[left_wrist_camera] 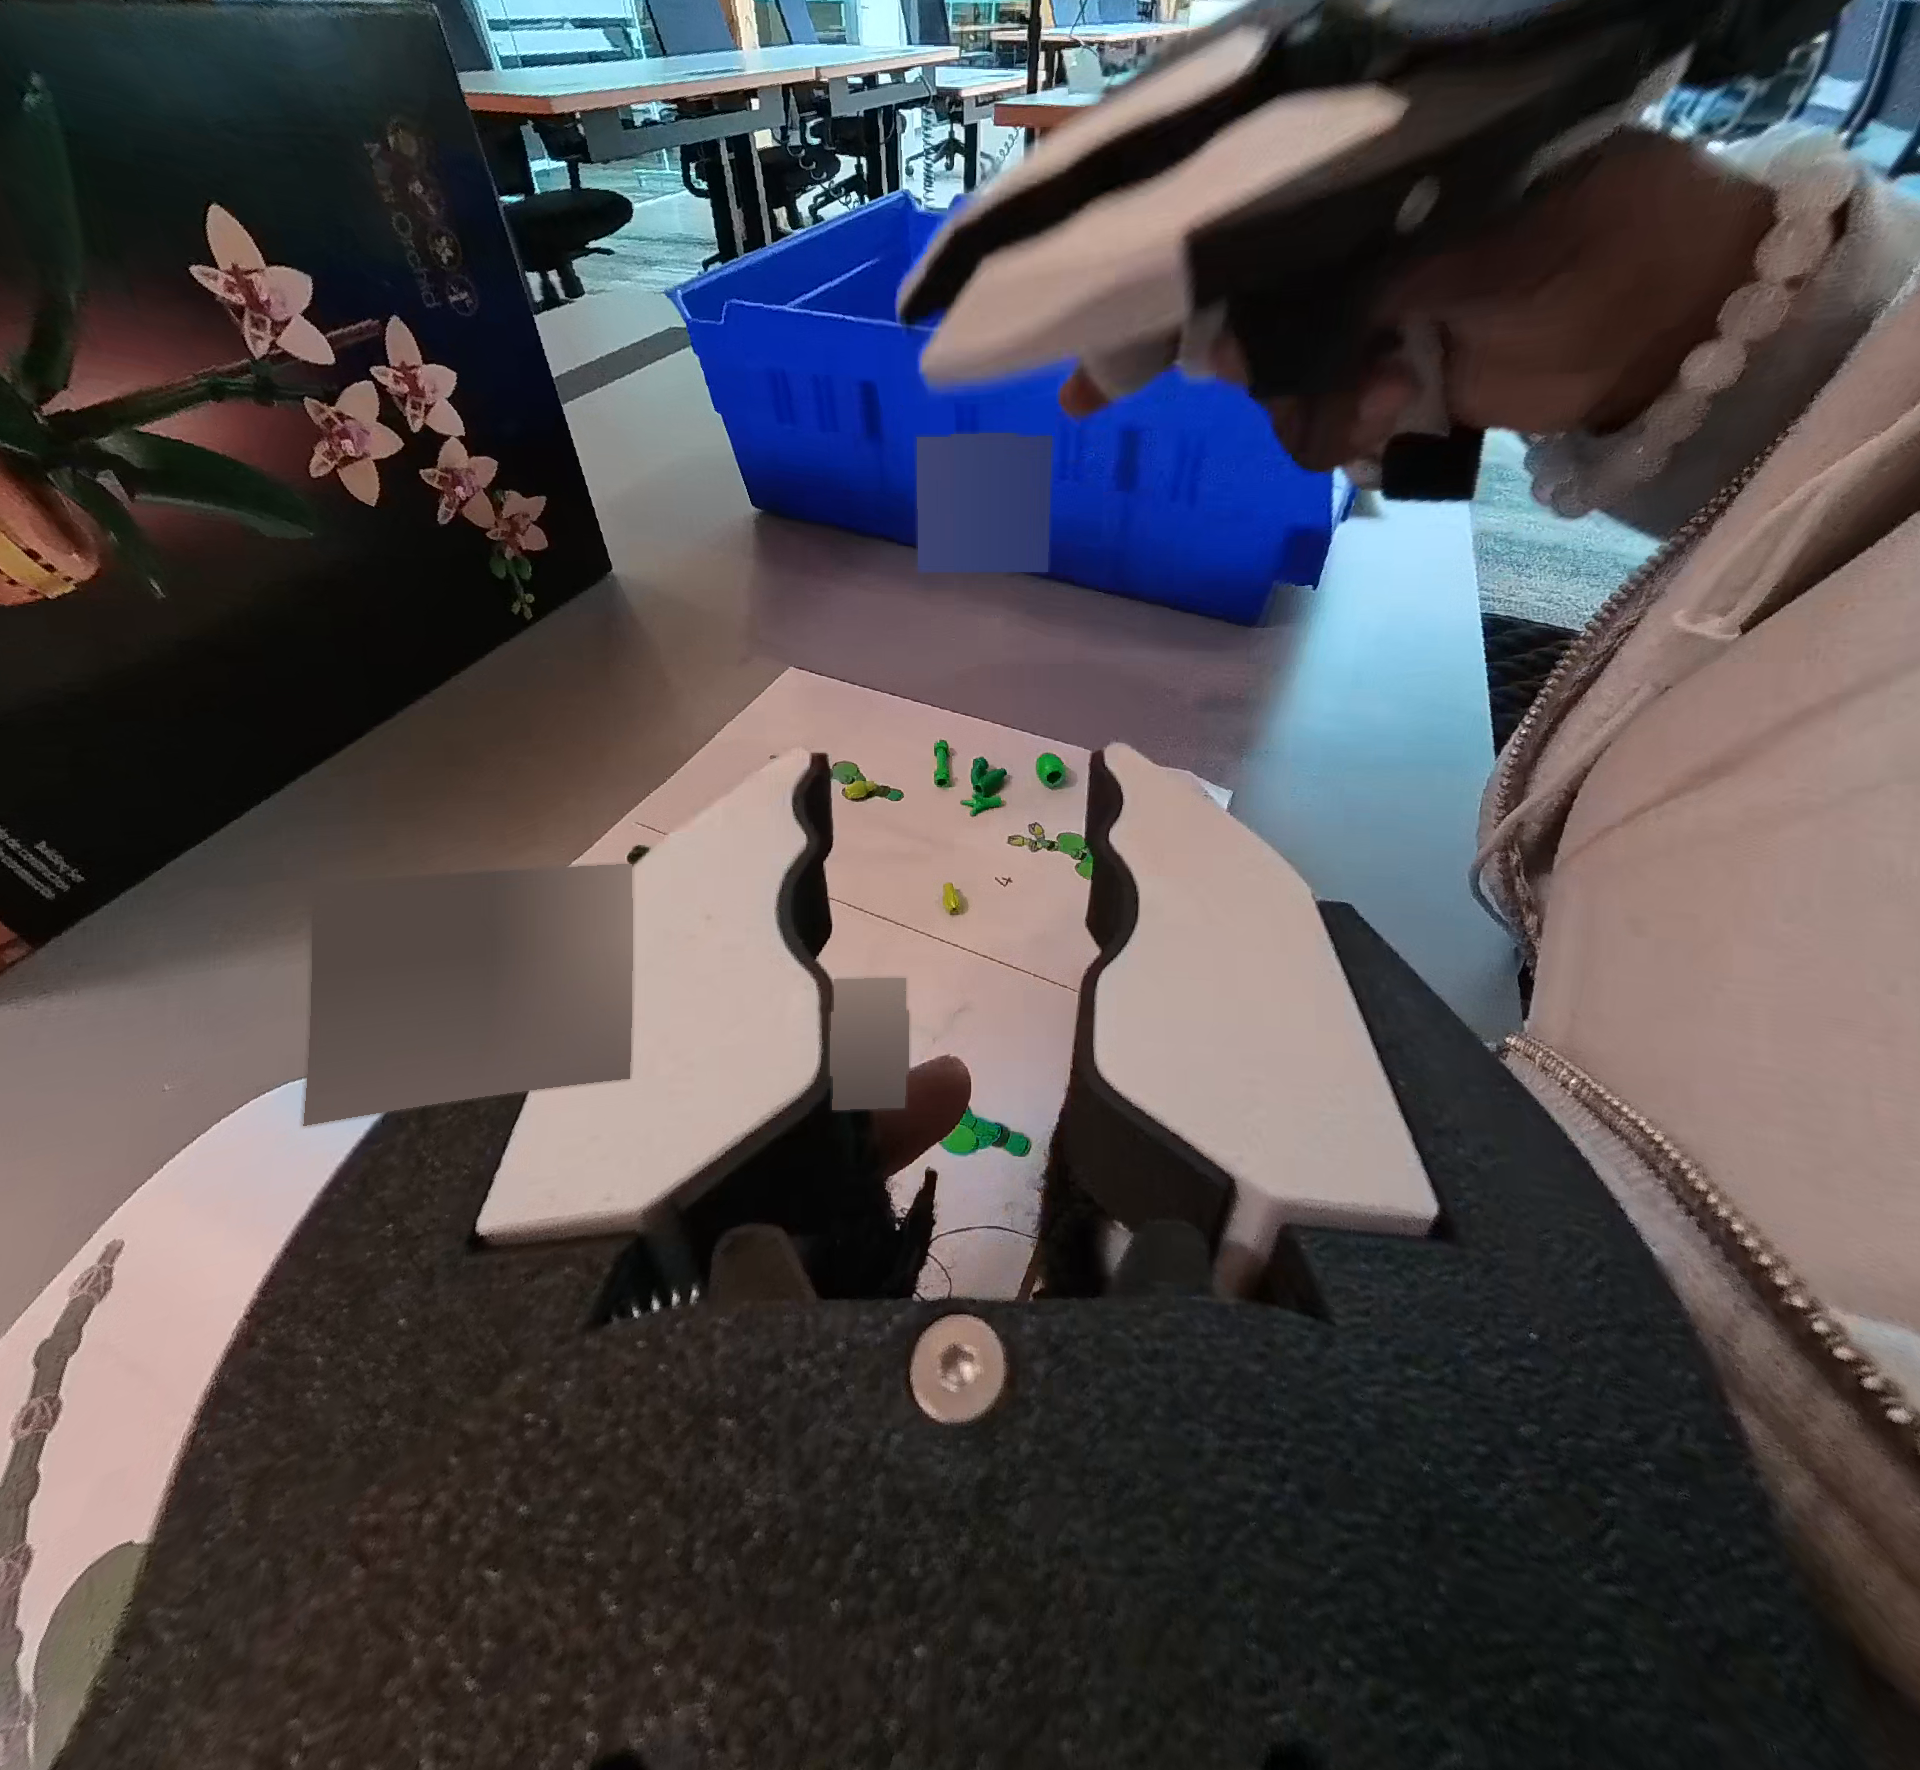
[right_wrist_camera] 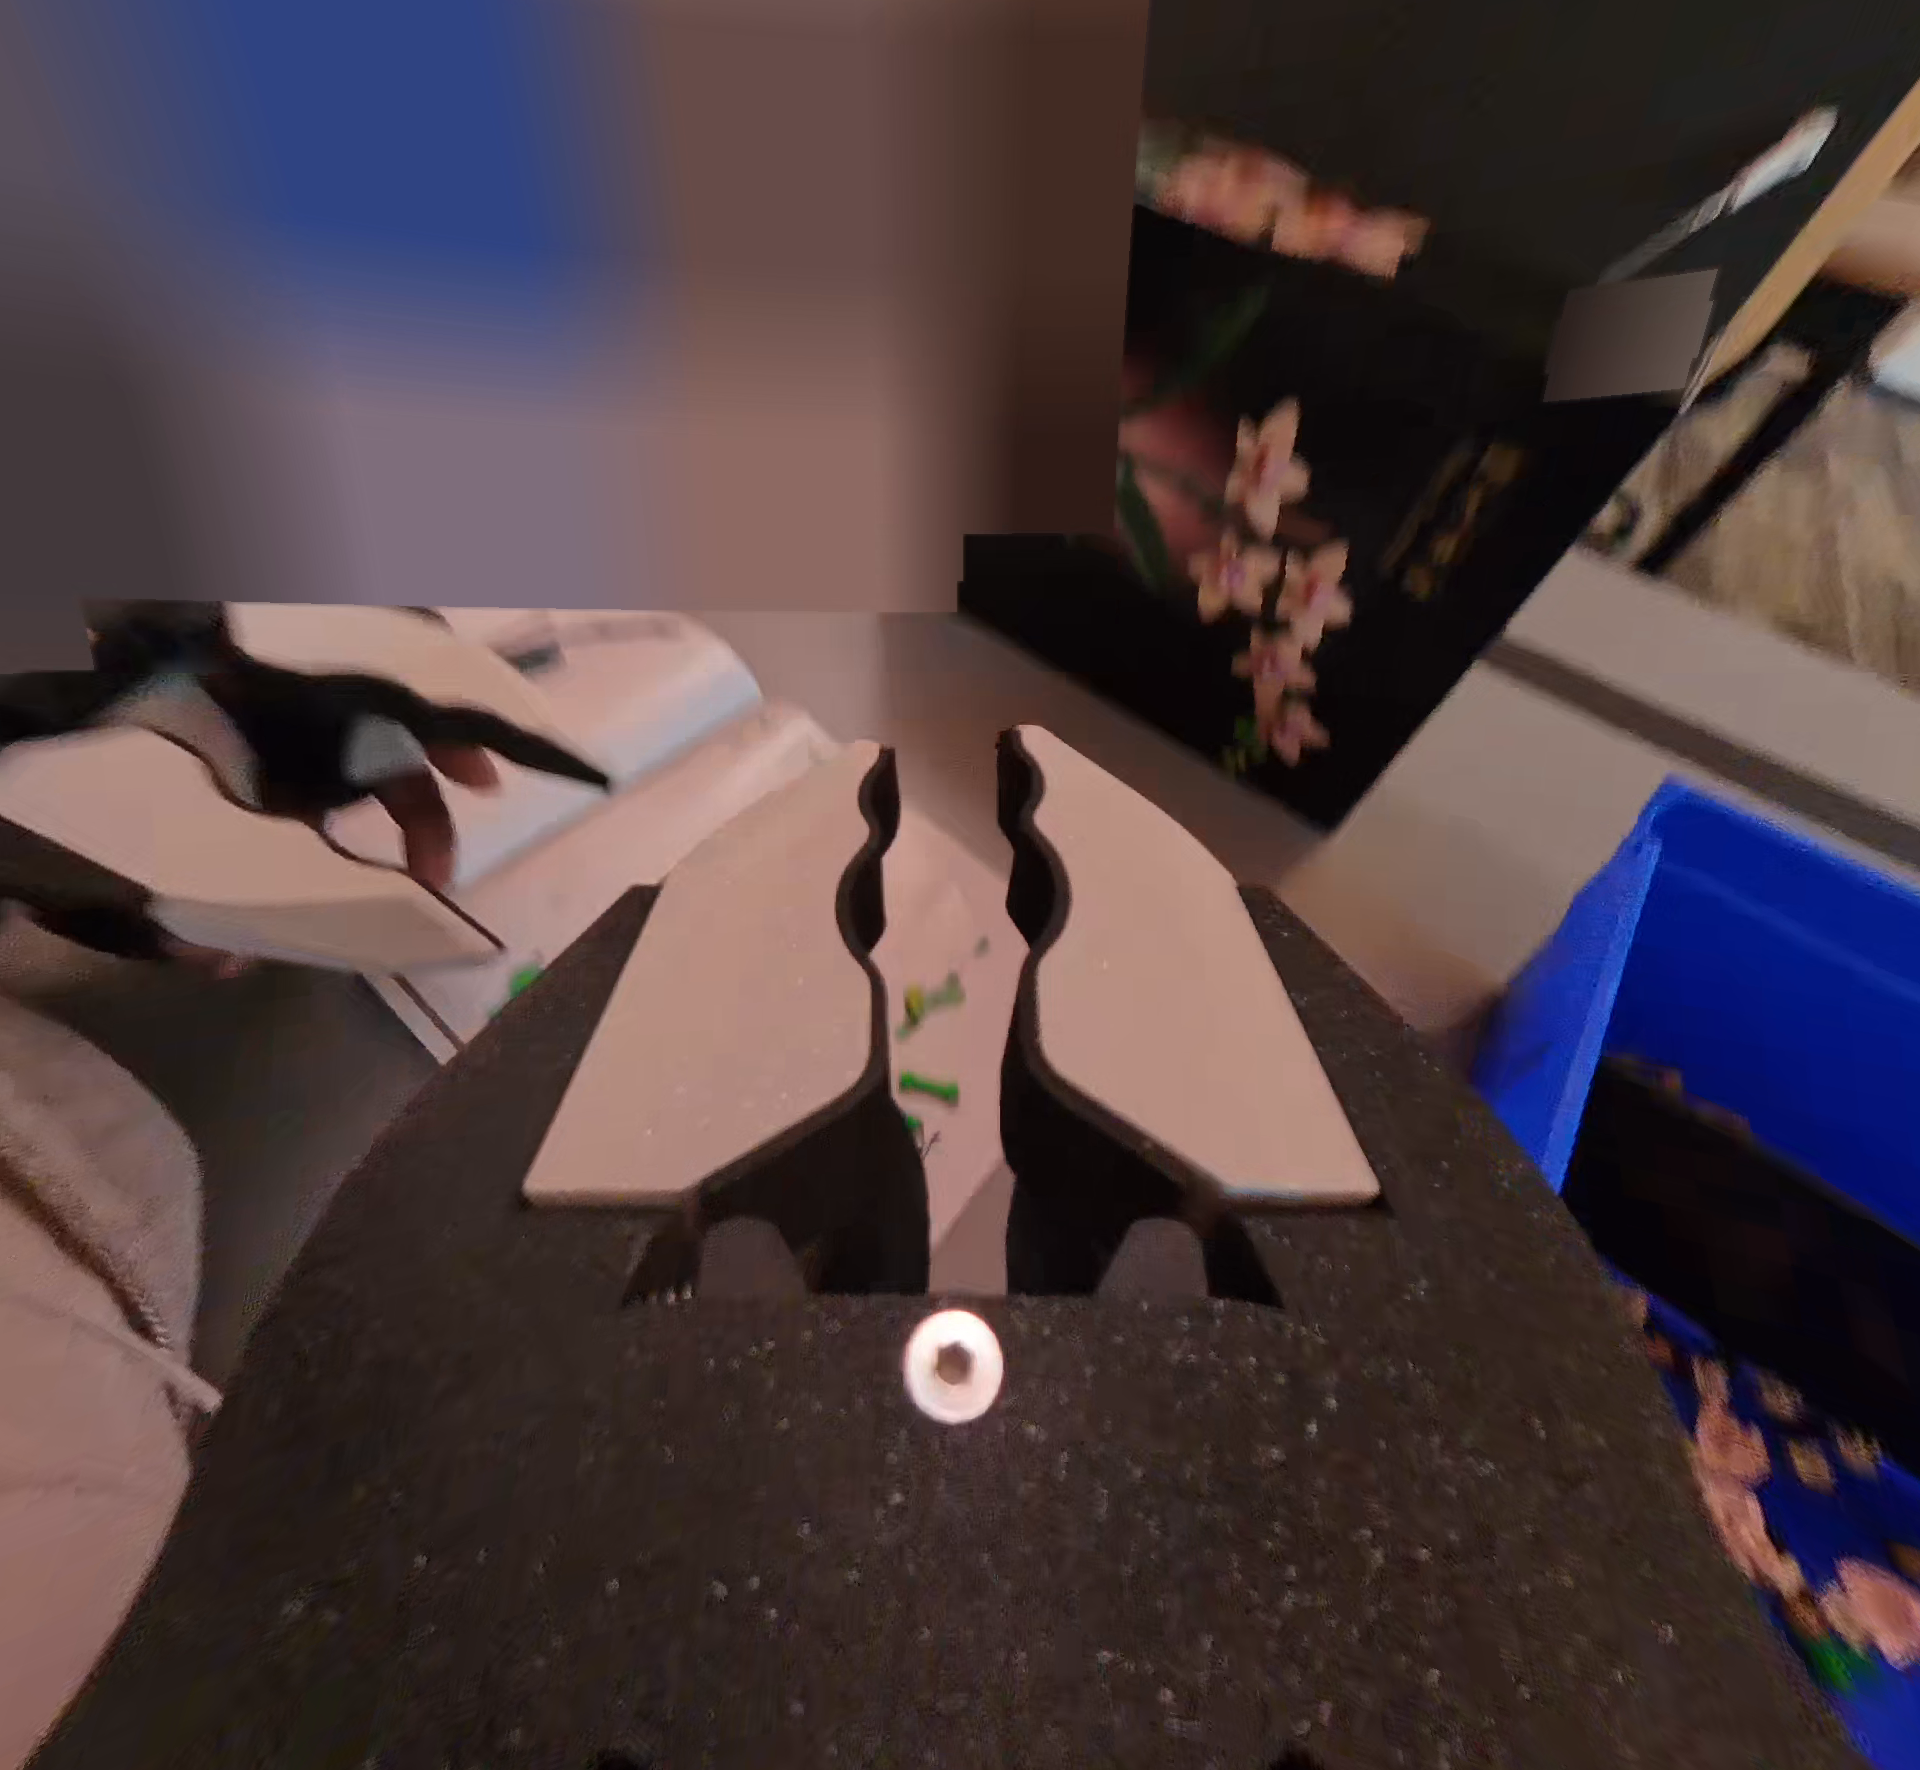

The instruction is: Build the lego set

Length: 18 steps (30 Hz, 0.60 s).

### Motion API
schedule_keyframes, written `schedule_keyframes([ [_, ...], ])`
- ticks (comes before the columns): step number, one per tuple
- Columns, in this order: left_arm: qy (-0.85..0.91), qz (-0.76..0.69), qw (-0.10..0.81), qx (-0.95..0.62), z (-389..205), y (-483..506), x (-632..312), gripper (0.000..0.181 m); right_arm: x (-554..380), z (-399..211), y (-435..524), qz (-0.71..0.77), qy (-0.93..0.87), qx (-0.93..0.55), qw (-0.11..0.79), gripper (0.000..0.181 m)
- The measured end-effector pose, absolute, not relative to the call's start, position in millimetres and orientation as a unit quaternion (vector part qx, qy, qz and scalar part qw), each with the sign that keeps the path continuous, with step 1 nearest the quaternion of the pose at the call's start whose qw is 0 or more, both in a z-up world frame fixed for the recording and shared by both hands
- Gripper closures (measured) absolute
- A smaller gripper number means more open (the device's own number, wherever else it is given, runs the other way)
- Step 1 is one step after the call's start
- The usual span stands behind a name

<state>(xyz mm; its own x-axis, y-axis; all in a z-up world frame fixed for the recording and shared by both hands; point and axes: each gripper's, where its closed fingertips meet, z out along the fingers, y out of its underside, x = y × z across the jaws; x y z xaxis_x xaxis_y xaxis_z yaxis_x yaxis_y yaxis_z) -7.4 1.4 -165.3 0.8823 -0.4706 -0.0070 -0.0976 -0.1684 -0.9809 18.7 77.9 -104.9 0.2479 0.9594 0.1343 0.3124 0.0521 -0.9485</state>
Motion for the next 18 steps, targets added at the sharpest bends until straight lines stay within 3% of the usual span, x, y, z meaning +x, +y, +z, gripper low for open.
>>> schedule_keyframes([
  [3,0.195,-0.145,0.615,-0.75,-164.9,2.0,-5.2,0.135,32.8,-64.3,73.8,0.378,-0.504,-0.538,0.56,0.151],
  [8,0.2,-0.136,0.612,-0.753,-164.4,3.4,-1.7,0.133,79.4,-33.2,102.5,0.357,-0.472,-0.507,0.626,0.151],
  [18,0.208,-0.13,0.588,-0.771,-170.3,13.5,14.3,0.133,177.9,6.6,150.3,0.242,-0.43,-0.51,0.704,0.181],
])
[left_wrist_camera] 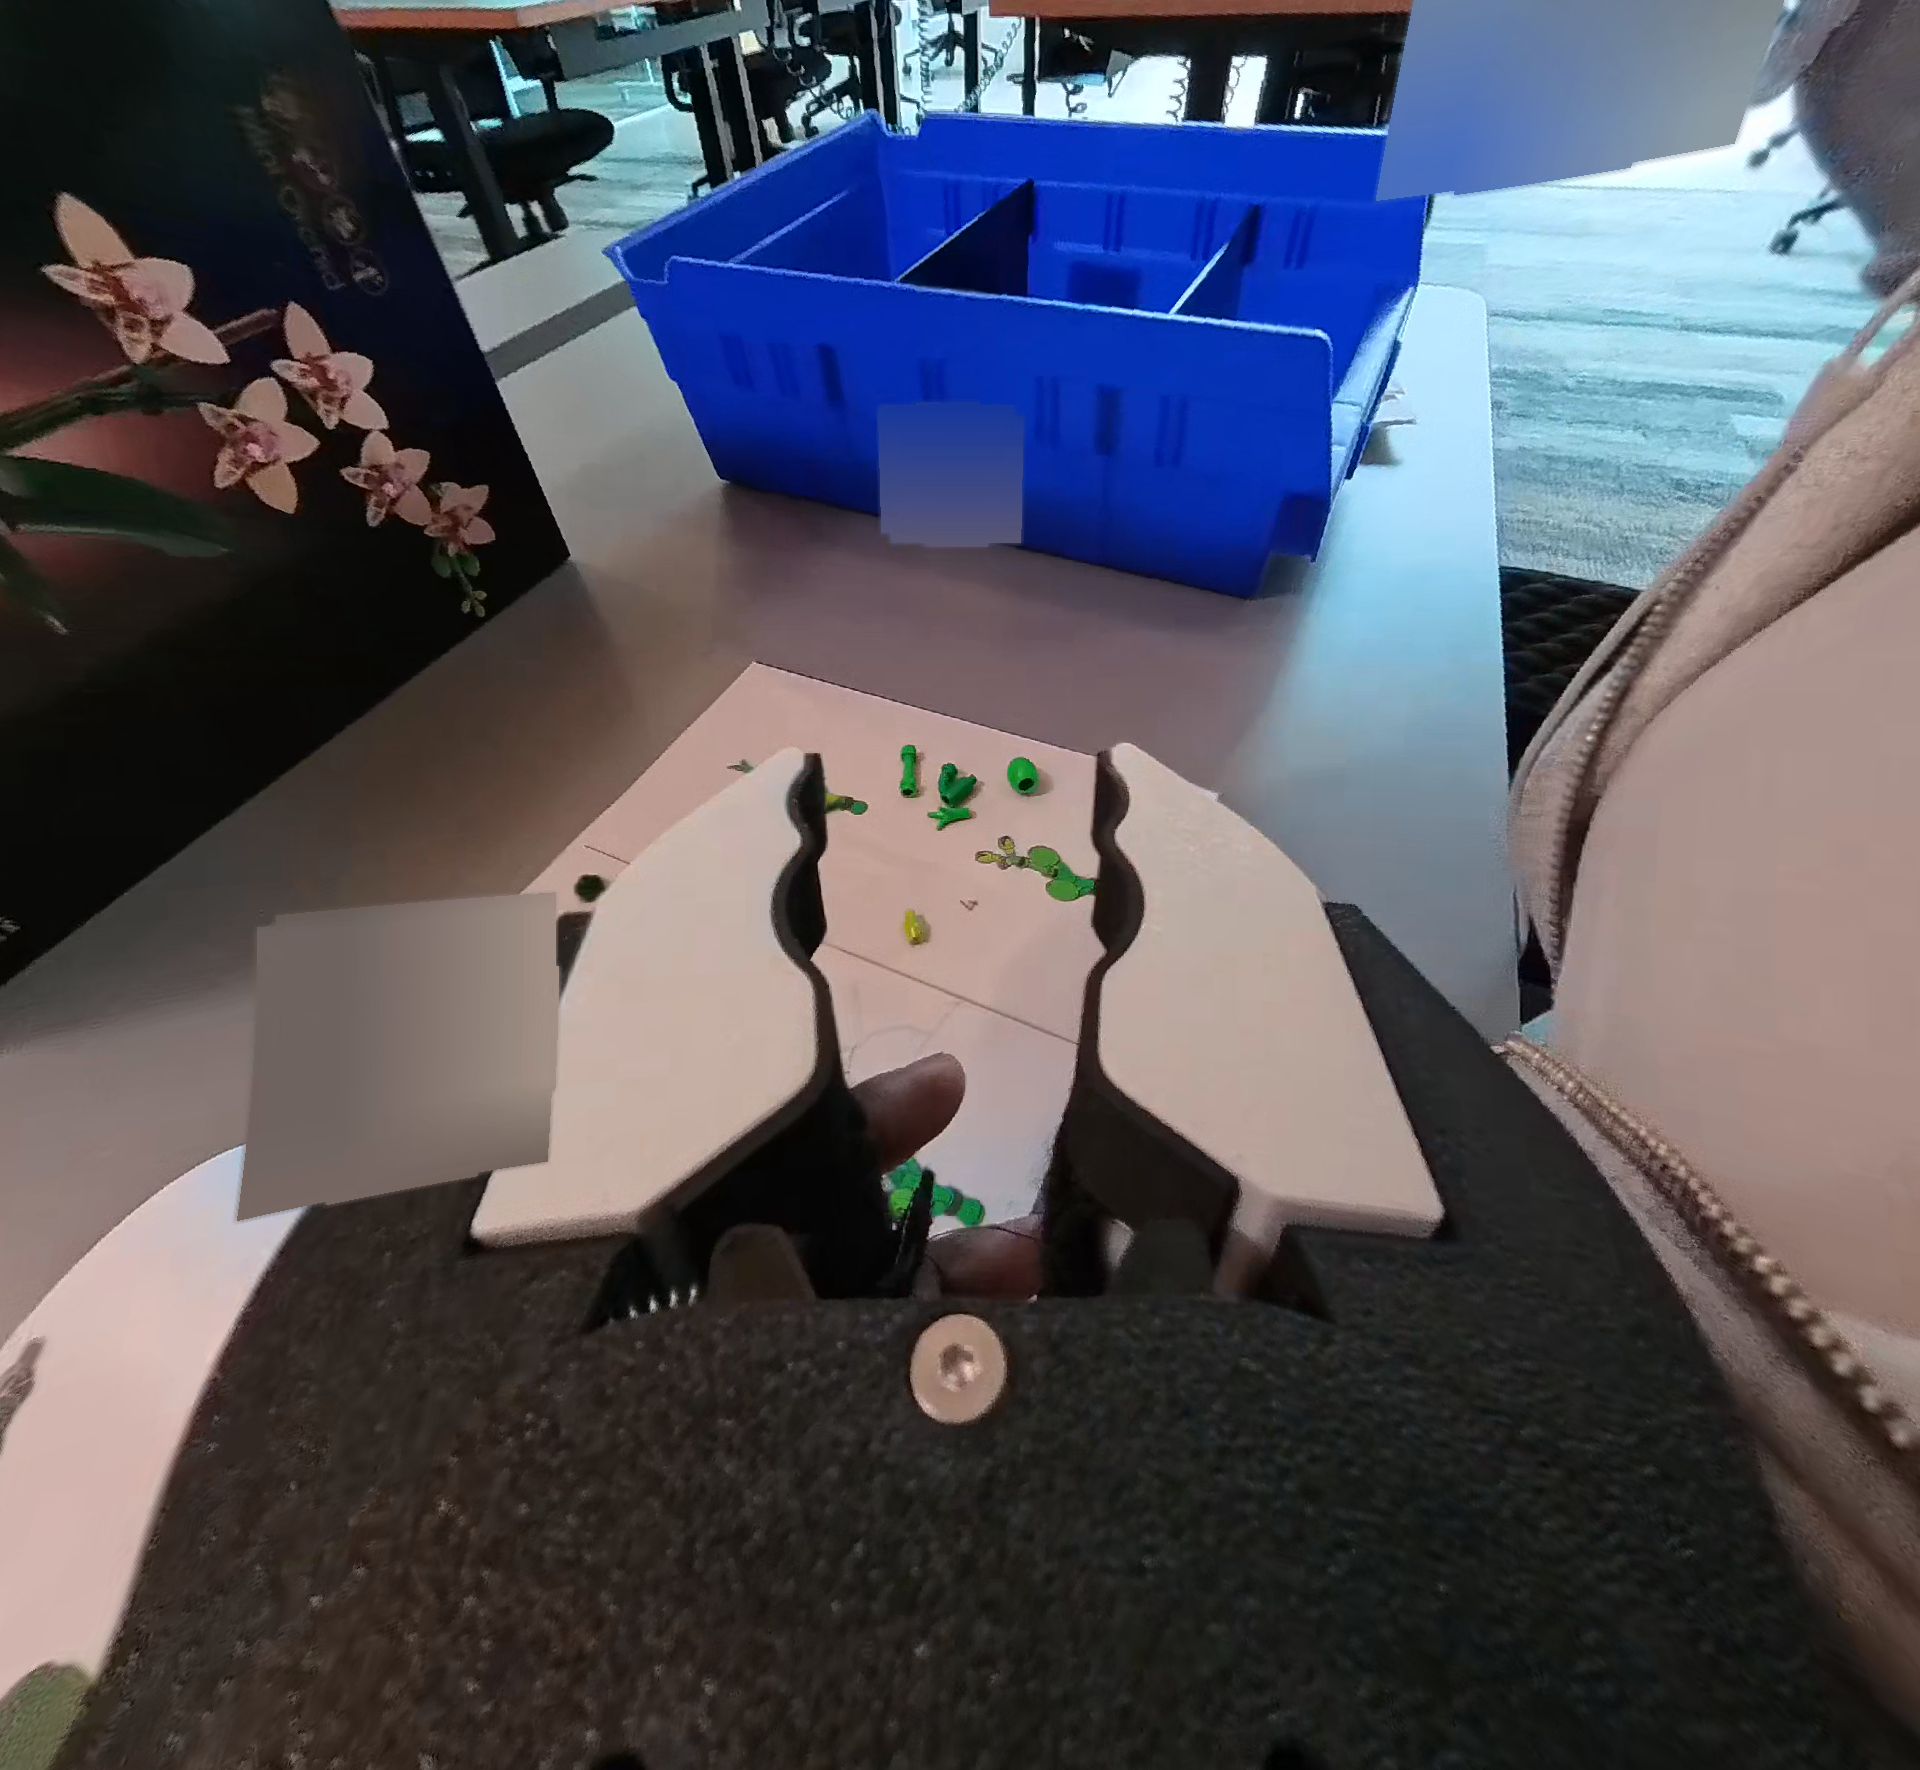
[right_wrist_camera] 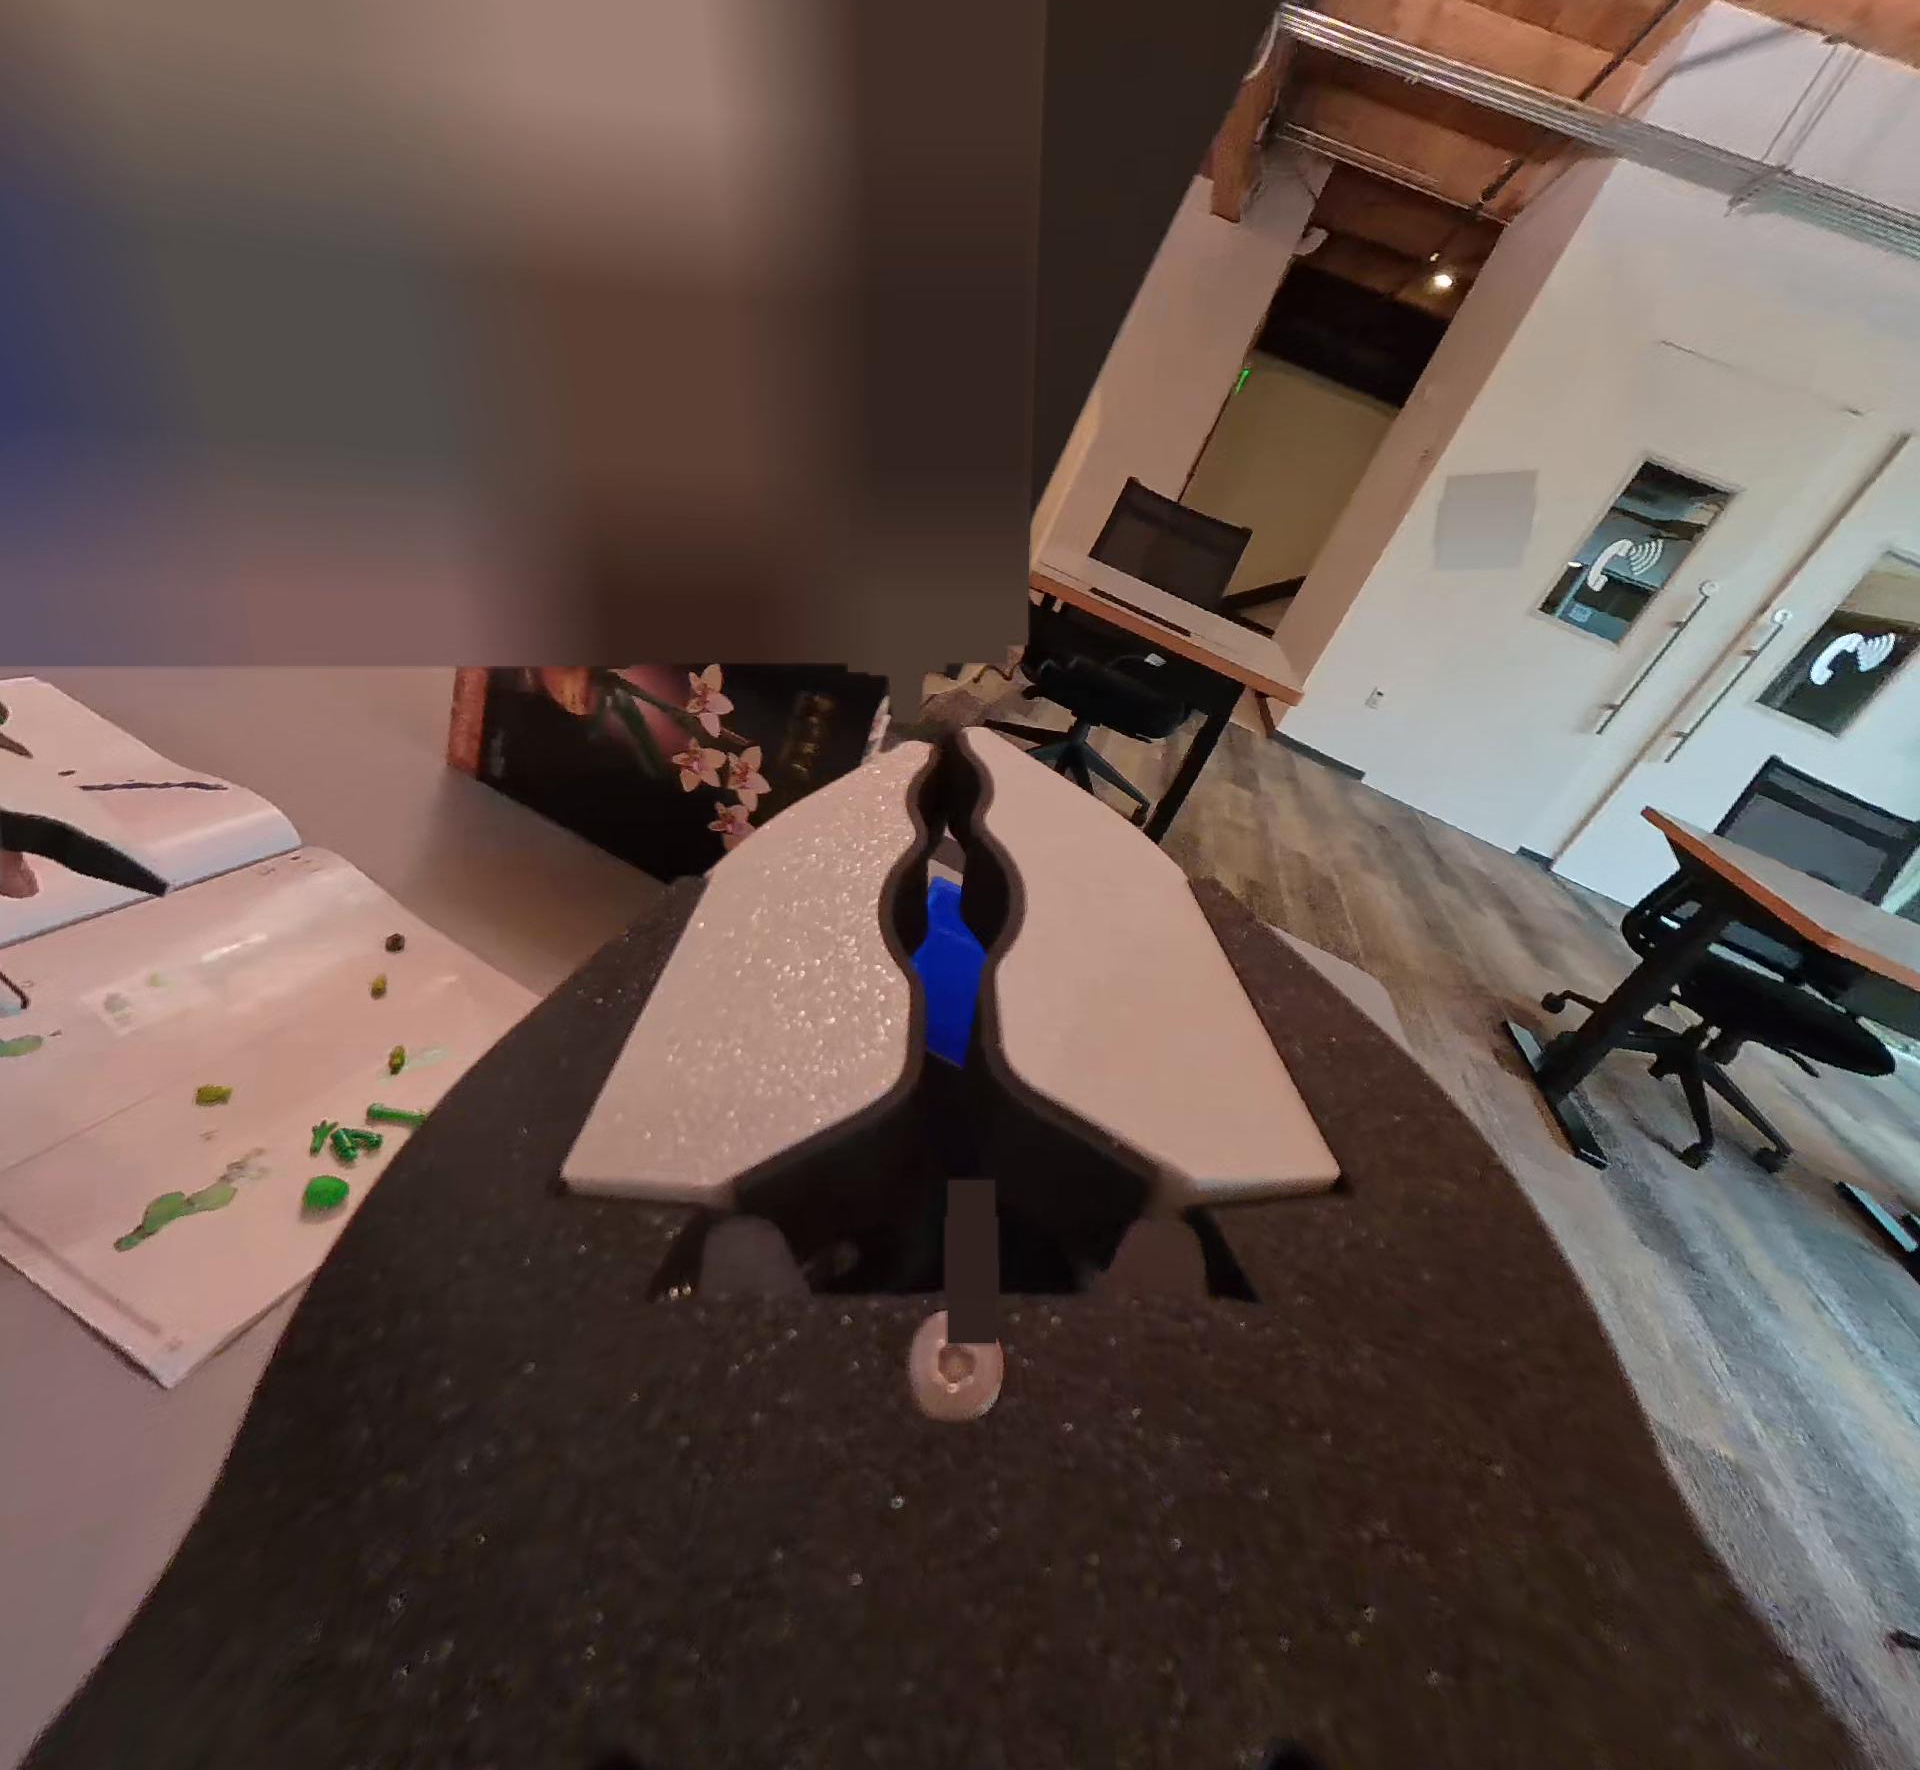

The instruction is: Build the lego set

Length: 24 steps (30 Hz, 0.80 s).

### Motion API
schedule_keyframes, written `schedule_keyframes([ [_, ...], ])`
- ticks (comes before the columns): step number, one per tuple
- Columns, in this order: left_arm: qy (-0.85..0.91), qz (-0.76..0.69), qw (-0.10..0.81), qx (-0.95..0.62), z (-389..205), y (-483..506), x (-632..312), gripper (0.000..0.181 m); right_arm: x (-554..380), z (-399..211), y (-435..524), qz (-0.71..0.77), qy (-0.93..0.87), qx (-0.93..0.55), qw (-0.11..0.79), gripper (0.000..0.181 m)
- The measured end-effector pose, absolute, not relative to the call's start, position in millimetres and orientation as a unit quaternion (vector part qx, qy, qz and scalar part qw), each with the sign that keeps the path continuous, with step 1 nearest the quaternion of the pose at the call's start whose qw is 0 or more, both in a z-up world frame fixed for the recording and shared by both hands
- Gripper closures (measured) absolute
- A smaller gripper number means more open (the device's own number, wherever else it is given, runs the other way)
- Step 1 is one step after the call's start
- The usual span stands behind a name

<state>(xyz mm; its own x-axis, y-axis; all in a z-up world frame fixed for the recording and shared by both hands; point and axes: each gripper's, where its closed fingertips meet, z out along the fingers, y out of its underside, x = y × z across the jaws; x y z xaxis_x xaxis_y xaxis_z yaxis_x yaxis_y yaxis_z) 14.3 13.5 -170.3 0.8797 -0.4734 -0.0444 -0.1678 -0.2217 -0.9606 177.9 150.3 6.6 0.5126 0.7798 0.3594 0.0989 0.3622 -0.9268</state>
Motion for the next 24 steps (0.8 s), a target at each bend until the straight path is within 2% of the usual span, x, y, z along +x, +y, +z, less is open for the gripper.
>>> schedule_keyframes([
  [3,0.222,-0.127,0.577,-0.776,-171.2,20.1,22.9,0.133,202.9,7.5,155.3,0.228,-0.429,-0.517,0.705,0.181],
  [11,0.251,-0.13,0.549,-0.787,-176.2,44.0,53.0,0.133,237.0,-52.5,167.3,0.173,-0.522,-0.573,0.608,0.174],
  [20,0.251,-0.139,0.529,-0.799,-182.1,66.1,72.0,0.133,231.2,-155.8,160.5,0.23,-0.583,-0.69,0.361,0.172],
  [24,0.249,-0.139,0.533,-0.797,-180.8,70.2,73.8,0.133,217.4,-203.5,166.8,0.165,-0.596,-0.74,0.263,0.163],
])
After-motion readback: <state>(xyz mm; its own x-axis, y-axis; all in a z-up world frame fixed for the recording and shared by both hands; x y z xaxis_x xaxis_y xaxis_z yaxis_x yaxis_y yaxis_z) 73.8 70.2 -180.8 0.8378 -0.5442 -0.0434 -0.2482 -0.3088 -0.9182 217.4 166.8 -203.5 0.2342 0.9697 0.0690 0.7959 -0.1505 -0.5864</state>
